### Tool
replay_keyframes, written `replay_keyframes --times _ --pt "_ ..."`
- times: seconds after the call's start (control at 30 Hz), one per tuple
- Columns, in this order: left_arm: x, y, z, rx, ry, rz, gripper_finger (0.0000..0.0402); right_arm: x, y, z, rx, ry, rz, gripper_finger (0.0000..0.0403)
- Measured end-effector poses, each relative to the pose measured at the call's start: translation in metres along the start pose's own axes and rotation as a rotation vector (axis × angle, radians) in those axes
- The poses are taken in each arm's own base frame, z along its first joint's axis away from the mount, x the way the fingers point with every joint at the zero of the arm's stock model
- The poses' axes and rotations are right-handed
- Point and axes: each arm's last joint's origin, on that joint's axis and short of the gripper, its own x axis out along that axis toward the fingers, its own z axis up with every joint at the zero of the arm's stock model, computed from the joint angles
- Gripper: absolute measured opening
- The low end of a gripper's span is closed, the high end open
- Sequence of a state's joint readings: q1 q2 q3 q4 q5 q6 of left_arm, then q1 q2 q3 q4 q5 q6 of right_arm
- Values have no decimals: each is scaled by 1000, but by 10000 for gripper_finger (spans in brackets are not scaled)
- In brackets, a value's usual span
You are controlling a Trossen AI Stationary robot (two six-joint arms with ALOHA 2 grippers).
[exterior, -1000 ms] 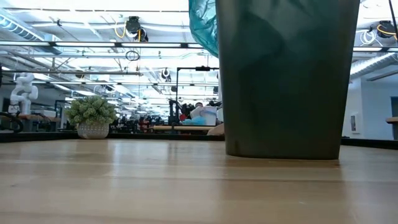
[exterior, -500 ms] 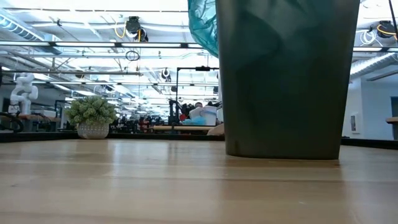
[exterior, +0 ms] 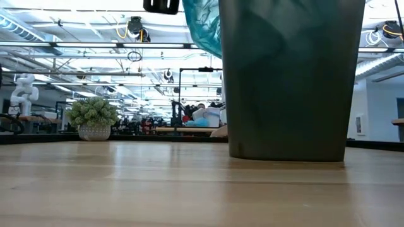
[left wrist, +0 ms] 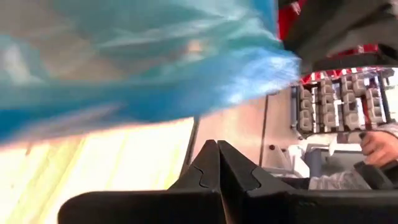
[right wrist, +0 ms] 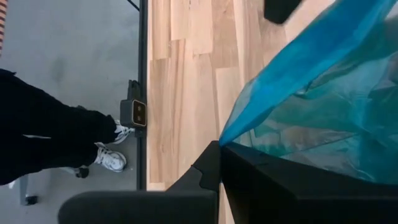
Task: Place trash/remove bag and relplace
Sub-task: Insert the bottom blue trash bag into the trash bin
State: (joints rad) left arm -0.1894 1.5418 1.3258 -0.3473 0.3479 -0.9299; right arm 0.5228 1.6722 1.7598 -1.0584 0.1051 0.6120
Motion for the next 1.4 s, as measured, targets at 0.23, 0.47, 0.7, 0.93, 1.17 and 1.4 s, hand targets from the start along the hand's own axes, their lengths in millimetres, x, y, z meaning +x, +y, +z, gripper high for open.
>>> replay_keyframes --times 0.23,0.47,0.7,0.93,1.17,1.4 --pt "-5 -13 -10 23 -20 -13 0 0 0 0 3 0 2 0" --pt "-59 -58 12 144 -323 -162 0 0 0 0 3 -1 7 0" --pt "-47 -15 34 81 -257 92 0 0 1 2 -6 -15 17 0" --pt "-31 -1 43 79 -134 39 0 0 1 2 -7 -17 18 0" --pt "-23 0 22 80 38 72 0 0 1 2 -4 -17 19 0" --pt "-20 2 13 102 51 164 0 0 3 3 10 -32 29 1"
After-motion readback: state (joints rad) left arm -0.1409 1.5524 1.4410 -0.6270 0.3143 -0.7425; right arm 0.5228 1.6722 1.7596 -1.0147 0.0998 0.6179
